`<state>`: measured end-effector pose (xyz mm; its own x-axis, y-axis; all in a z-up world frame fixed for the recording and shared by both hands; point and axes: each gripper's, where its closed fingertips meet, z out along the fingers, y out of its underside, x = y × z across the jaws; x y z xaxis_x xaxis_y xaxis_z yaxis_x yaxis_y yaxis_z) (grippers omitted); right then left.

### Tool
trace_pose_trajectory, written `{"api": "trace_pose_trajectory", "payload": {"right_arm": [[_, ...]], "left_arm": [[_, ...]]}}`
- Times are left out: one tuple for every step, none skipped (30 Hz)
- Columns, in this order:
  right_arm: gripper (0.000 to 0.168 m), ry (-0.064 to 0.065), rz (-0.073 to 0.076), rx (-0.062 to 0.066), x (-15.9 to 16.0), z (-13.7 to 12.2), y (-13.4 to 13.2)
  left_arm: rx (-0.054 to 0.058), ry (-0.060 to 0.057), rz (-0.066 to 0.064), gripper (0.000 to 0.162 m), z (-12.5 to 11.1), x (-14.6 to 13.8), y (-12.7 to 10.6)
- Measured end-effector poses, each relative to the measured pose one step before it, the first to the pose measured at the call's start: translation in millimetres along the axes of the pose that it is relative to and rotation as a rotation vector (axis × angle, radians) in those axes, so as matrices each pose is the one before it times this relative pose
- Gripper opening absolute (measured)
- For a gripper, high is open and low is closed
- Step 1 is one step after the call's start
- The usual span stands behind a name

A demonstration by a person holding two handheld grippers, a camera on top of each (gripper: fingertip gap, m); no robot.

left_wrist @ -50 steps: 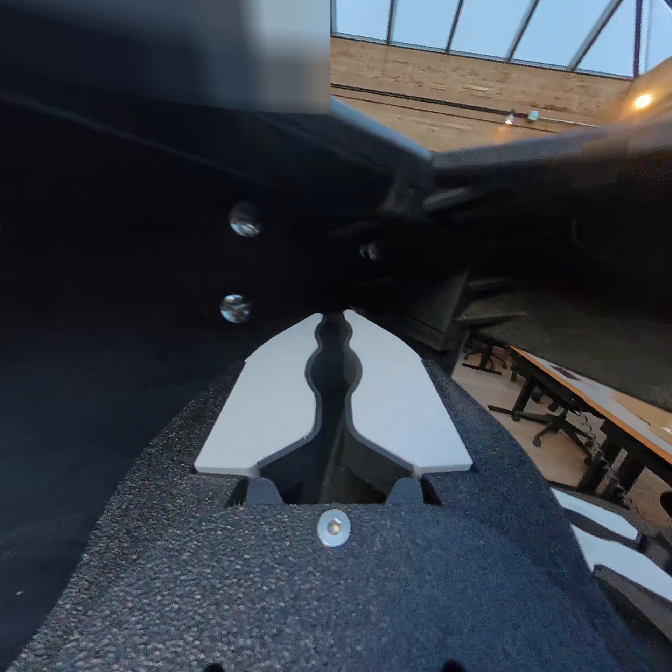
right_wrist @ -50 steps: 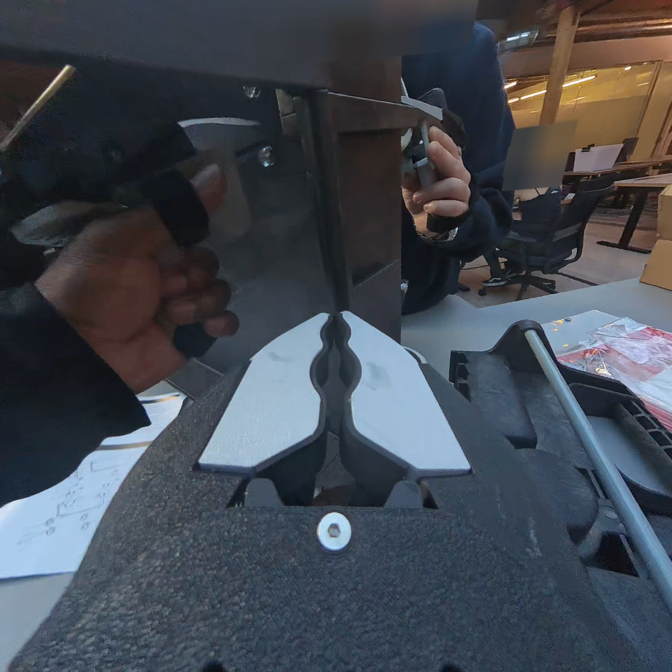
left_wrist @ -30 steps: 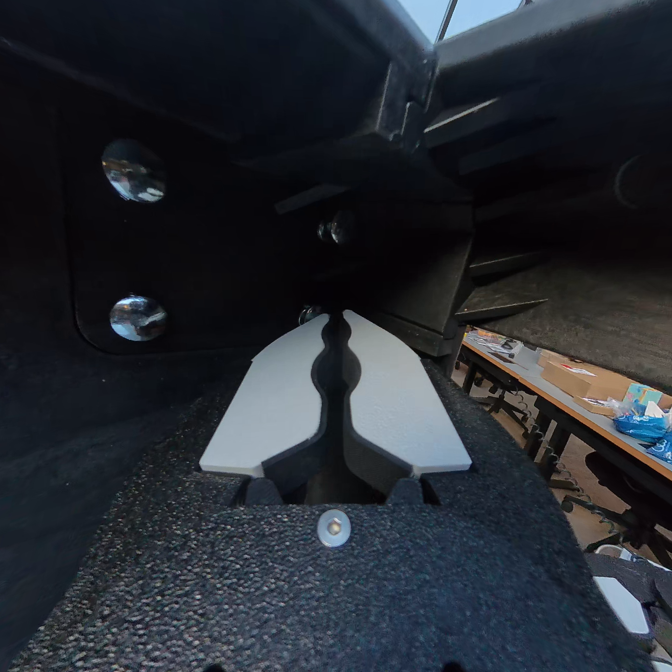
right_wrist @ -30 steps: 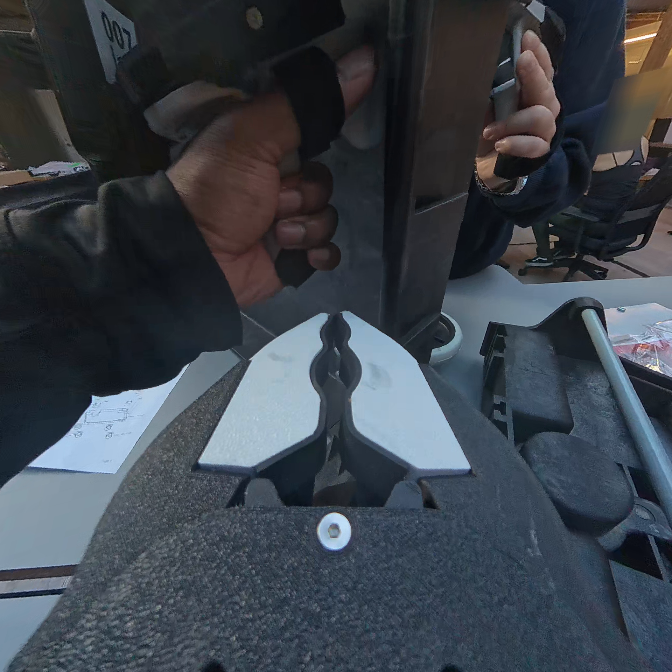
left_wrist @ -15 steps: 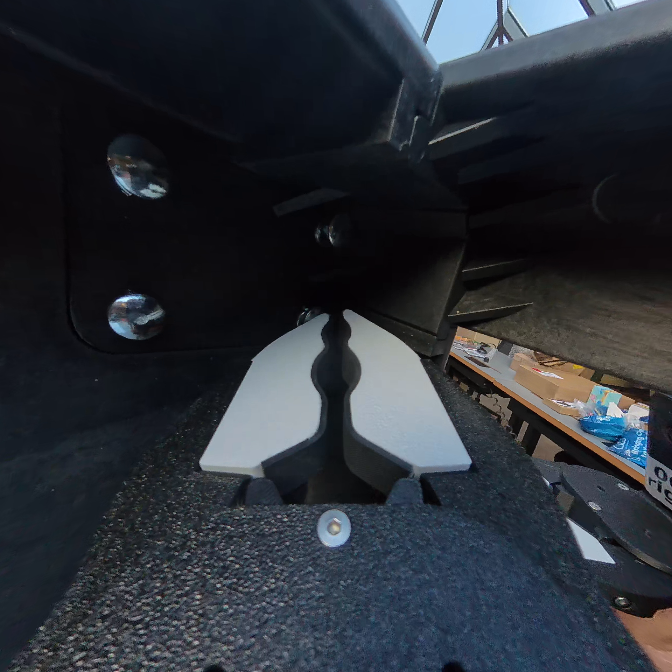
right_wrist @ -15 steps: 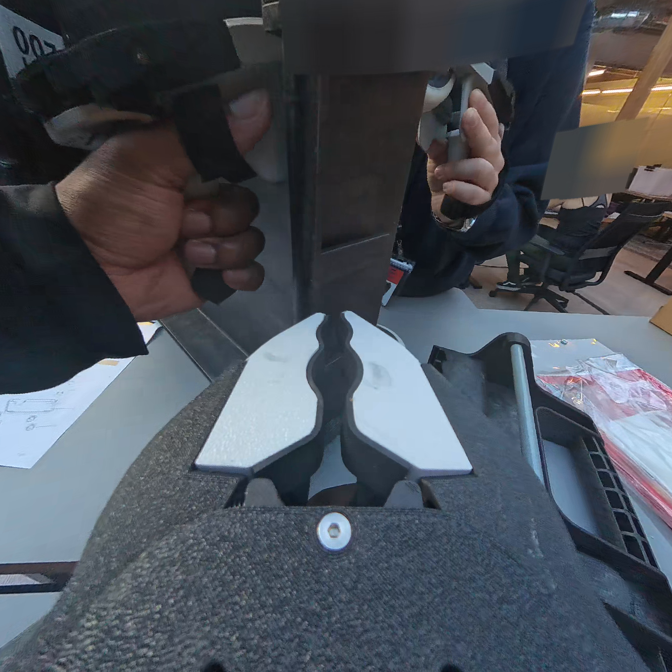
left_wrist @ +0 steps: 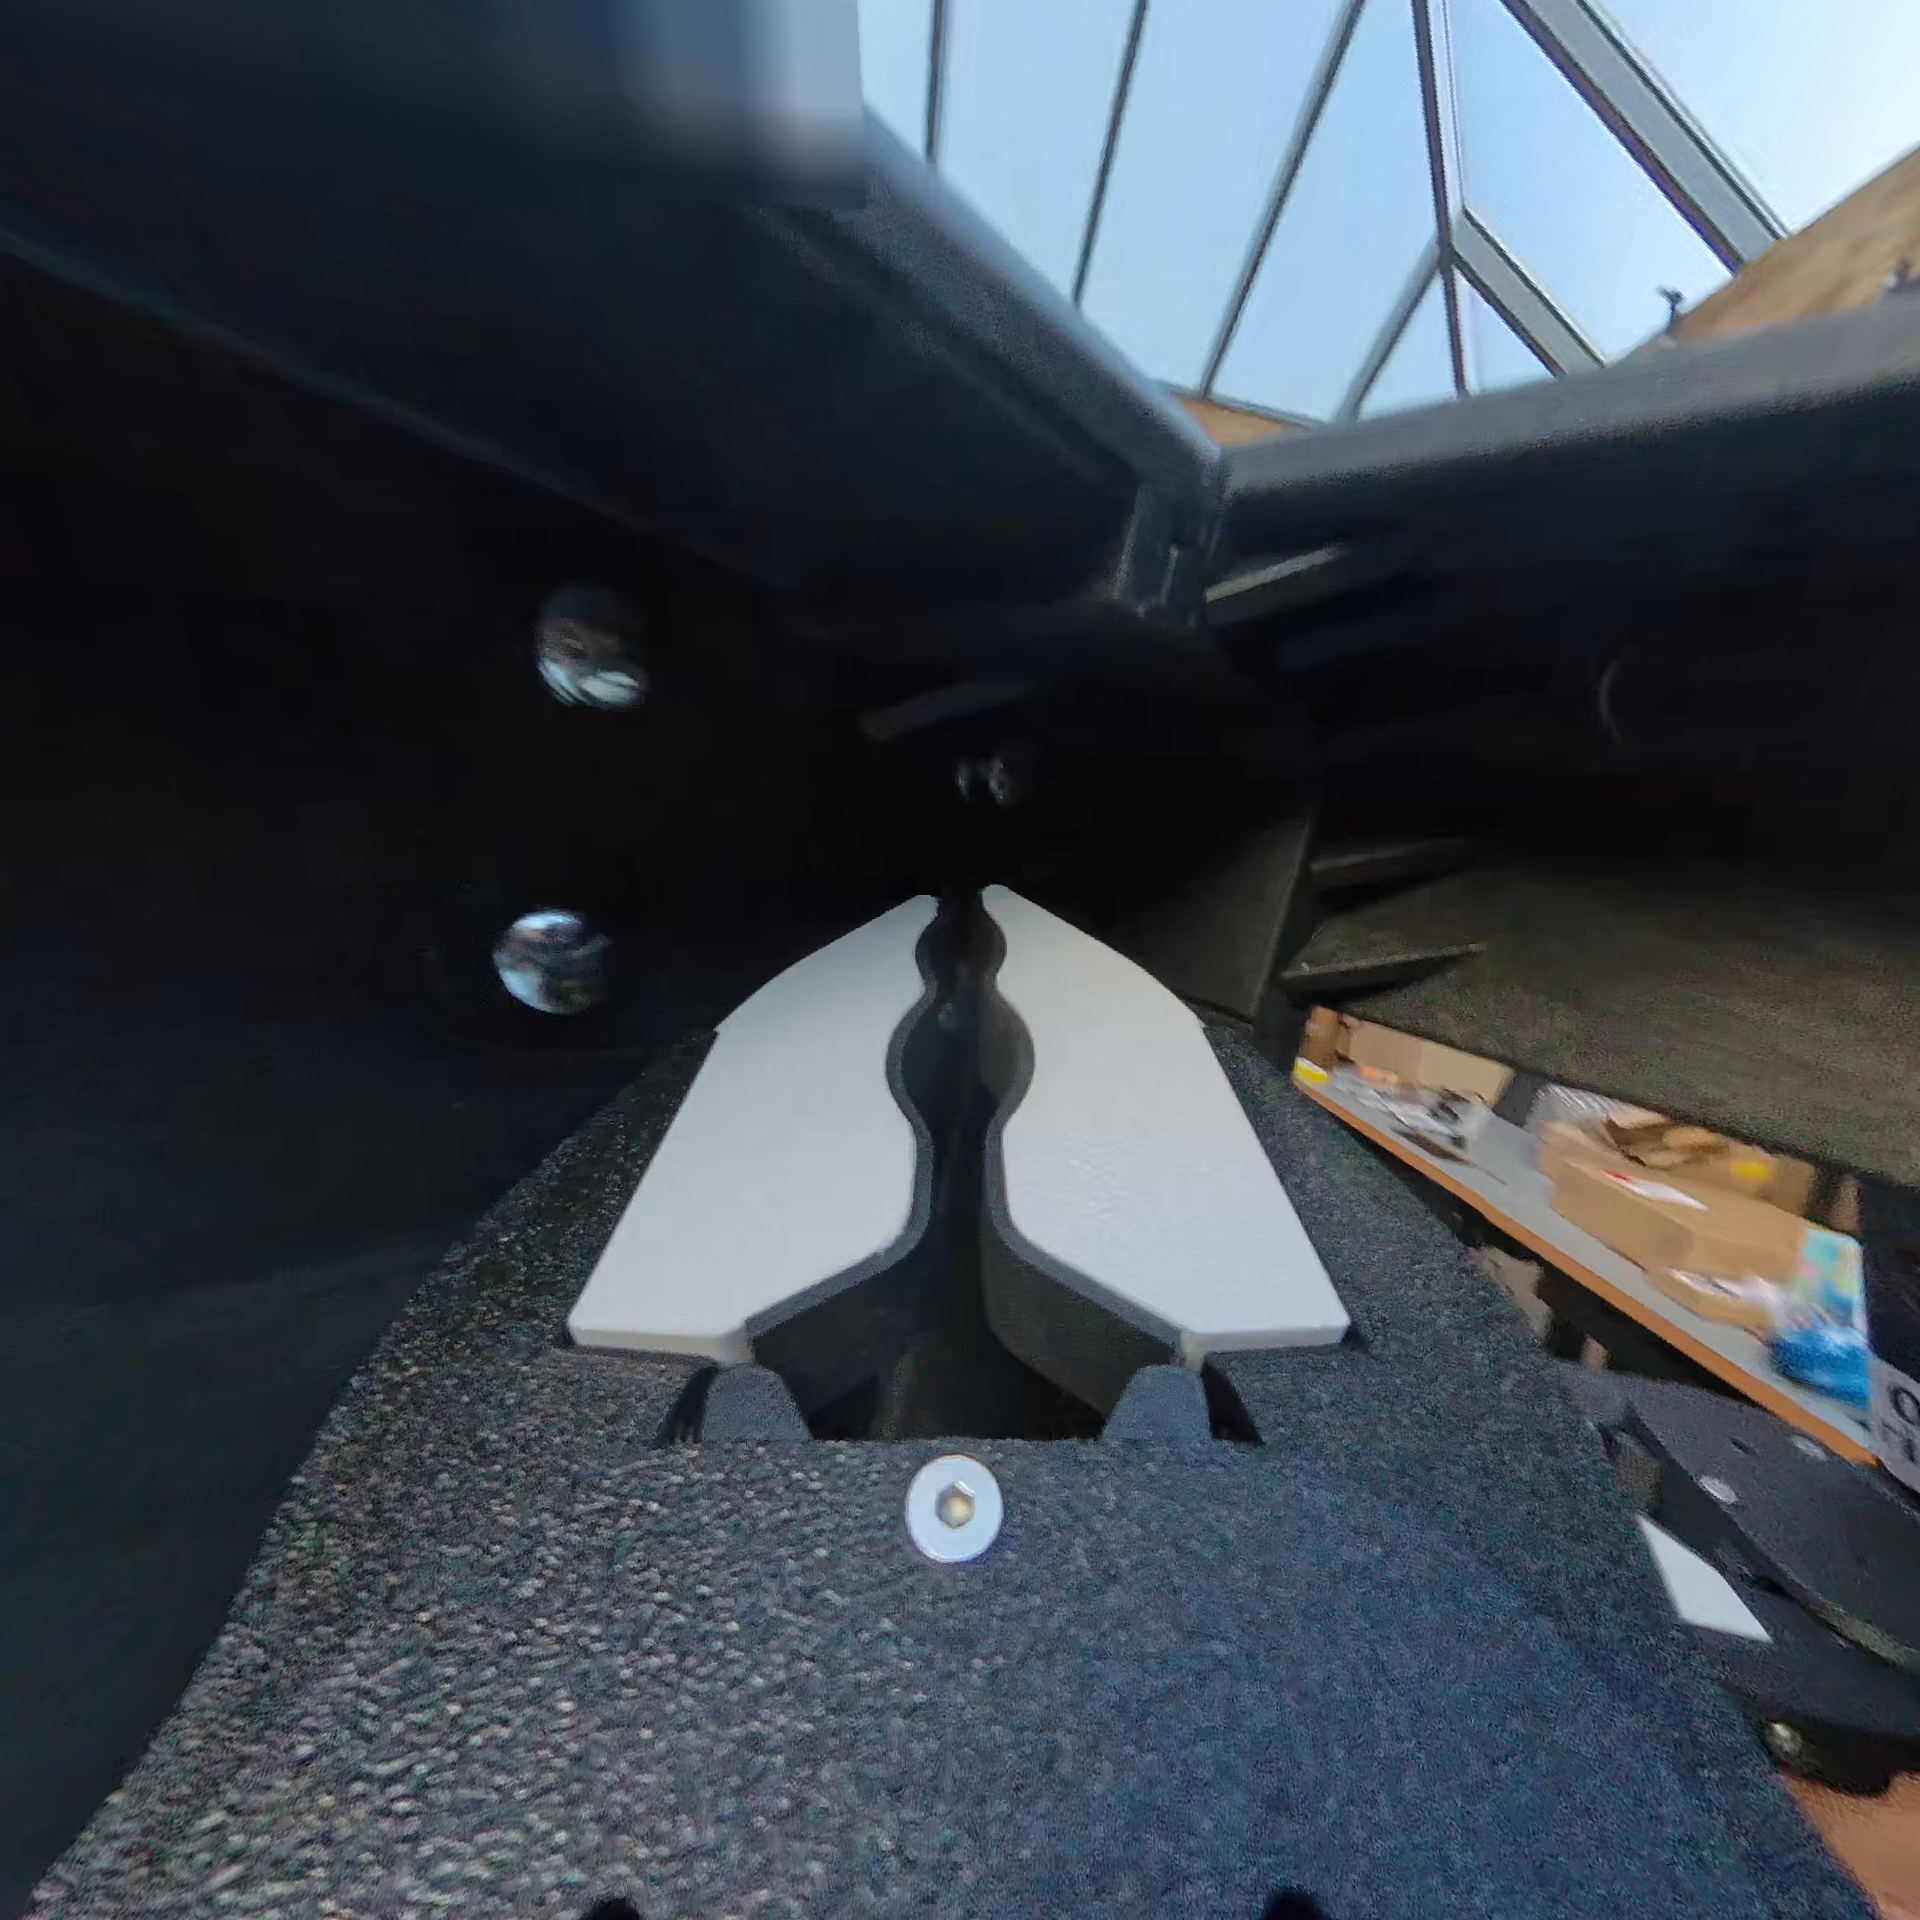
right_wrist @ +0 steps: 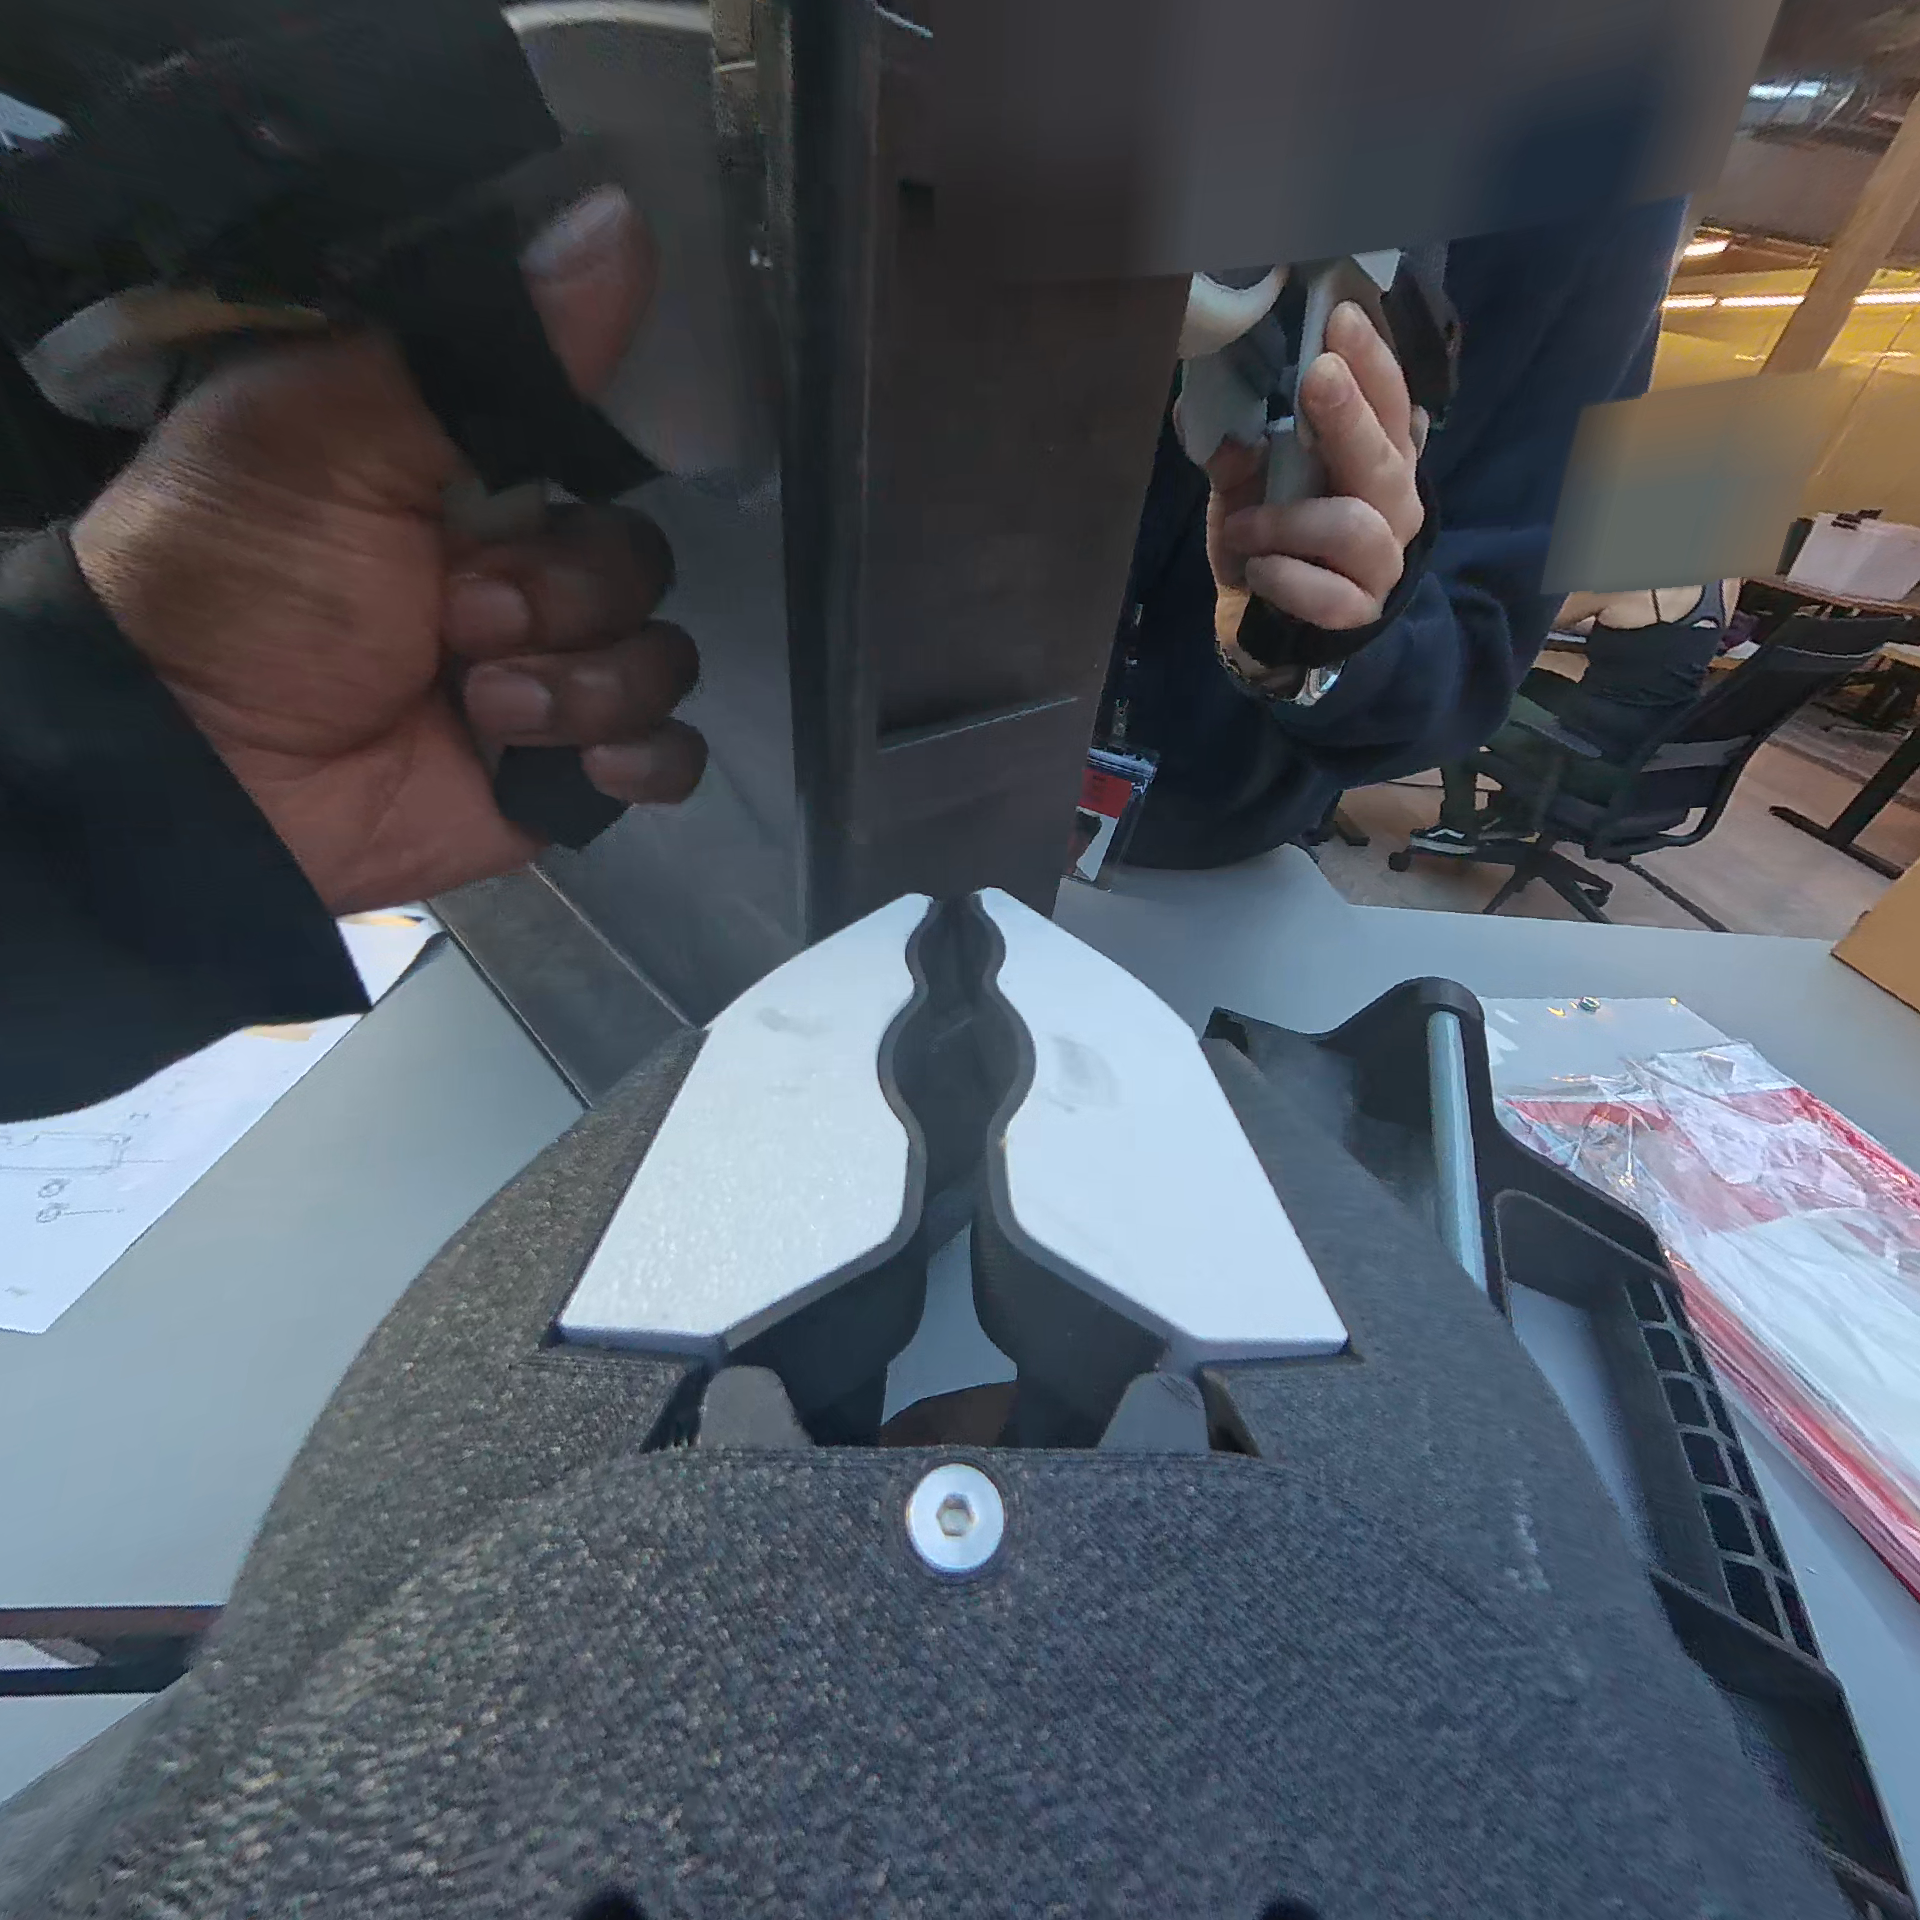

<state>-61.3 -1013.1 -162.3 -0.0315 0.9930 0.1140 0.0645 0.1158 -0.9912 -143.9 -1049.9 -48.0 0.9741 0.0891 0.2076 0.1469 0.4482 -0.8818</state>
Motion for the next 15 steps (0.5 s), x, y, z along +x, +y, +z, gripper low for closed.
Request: {"api": "trace_pose_trajectory", "payload": {"right_arm": [[0.005, 0.0035, -0.0020, -0.0027, 1.64, -0.60, 0.80], [0.005, 0.0029, -0.0005, -0.0032, 1.44, -0.32, 1.05], [0.005, 0.0024, 0.0002, -0.0032, 1.14, -0.21, 1.02], [0.005, 0.0016, 0.0001, -0.0027, 0.64, -0.17, 0.91], [0.005, -0.0005, -0.0001, -0.0014, 0.10, -0.08, 0.50], [0.005, -0.0030, -0.0005, -0.0011, -0.50, 0.16, 0.61], [0.005, -0.0025, -0.0011, -0.0022, -0.50, 0.29, 0.82], [0.005, -0.0020, -0.0005, -0.0023, -0.66, 0.48, 0.70], [0.005, -0.0027, 0.0011, -0.0022, -0.76, 0.69, 0.67], [0.005, -0.0028, 0.0012, -0.0023, -0.87, 0.57, 0.49], [0.005, -0.0020, -0.0003, -0.0016, -0.82, 0.61, 0.17], [0.005, -0.0022, -0.0014, -0.0003, -0.87, 0.39, -0.08], [0.005, -0.0032, -0.0010, 0.0005, -0.92, 0.24, -0.26], [0.005, -0.0036, -0.0006, 0.0001, -0.74, 0.03, 0.05], [0.005, -0.0020, -0.0012, -0.0012, -0.39, -0.06, 0.33]], "left_arm": [[0.0529, -0.0669, 0.0222, 0.004, -4.33, -9.91, -11.76], [0.0469, -0.0811, 0.0428, 0.004, -3.81, -11.03, -11.88], [0.0362, -0.0673, 0.0520, 0.005, -2.97, -8.68, -10.82], [0.0266, -0.0457, 0.0510, 0.005, -1.85, -5.14, -8.83], [0.0171, -0.0357, 0.0499, 0.006, -0.86, -3.01, -6.49], [0.0075, -0.0256, 0.0499, 0.007, -0.16, -1.13, -3.62], [-0.0017, -0.0216, 0.0440, 0.009, 0.48, -0.24, -1.20], [-0.0076, -0.0122, 0.0318, 0.011, 1.09, 0.76, 0.76], [-0.0117, -0.0110, 0.0186, 0.013, 1.45, 0.51, 2.13], [-0.0171, -0.0178, 0.0109, 0.015, 1.77, -1.06, 3.42], [-0.0136, -0.0296, 0.0032, 0.018, 1.47, -3.46, 3.19], [-0.0034, -0.0220, 0.0014, 0.018, 1.04, -2.99, 1.47], [-0.0012, -0.0147, -0.0004, 0.018, 0.97, -2.18, 0.80], [-0.0020, 0.0065, 0.0044, 0.017, 1.38, 1.05, 0.66], [-0.0056, 0.0090, 0.0132, 0.016, 1.25, 2.05, 0.88]]}}
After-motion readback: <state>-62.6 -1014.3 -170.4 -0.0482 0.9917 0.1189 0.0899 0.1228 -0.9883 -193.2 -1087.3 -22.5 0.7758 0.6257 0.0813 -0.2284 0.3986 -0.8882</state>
